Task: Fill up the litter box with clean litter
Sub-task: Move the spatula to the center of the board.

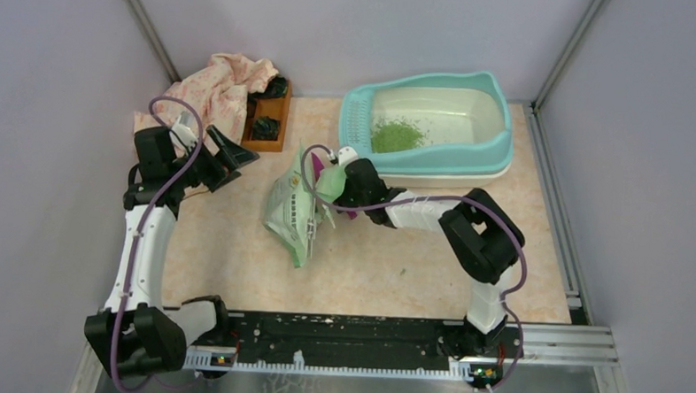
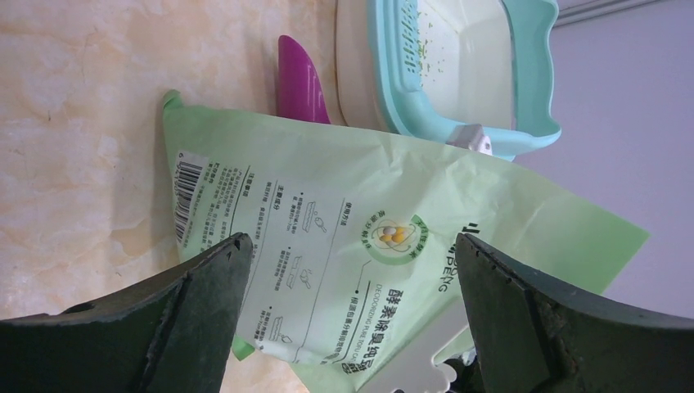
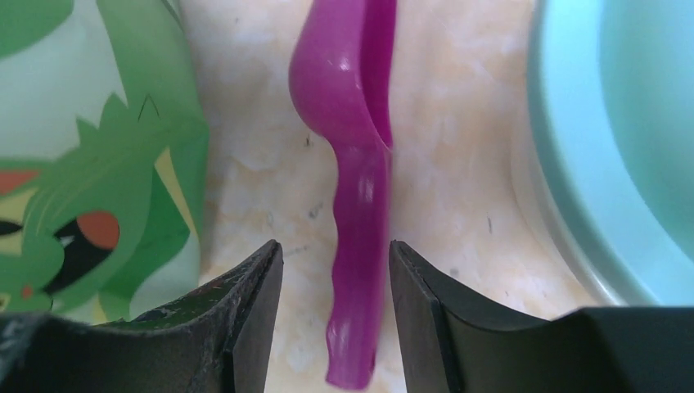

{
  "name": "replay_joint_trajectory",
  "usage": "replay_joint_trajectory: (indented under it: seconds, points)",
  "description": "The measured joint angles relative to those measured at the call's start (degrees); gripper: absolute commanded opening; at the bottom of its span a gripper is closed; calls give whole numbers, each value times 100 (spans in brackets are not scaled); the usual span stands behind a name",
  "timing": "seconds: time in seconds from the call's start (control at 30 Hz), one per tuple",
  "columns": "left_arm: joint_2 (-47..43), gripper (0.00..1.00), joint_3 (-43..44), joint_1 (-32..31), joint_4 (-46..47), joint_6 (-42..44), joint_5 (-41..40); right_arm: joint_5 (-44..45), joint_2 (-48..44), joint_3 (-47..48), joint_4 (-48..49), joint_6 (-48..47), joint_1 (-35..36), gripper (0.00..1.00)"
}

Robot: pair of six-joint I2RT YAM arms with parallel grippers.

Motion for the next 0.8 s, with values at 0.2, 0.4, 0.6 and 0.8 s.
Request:
replay_joint_trajectory:
  seconds: [0.2, 0.4, 0.6, 0.8]
  points:
    - [-109, 99, 197, 7, -94, -4, 4, -116, 693, 619, -96, -2, 0, 50]
    - [-157, 99, 262, 9, -109, -4, 2, 92, 988, 833, -339, -15, 0, 29]
    - [-157, 99, 262, 17, -114, -22, 2, 297, 986, 826, -363, -4, -7, 12]
    - [-157, 99, 262, 17, -114, -22, 4, 396, 640, 420, -426, 37, -11, 4]
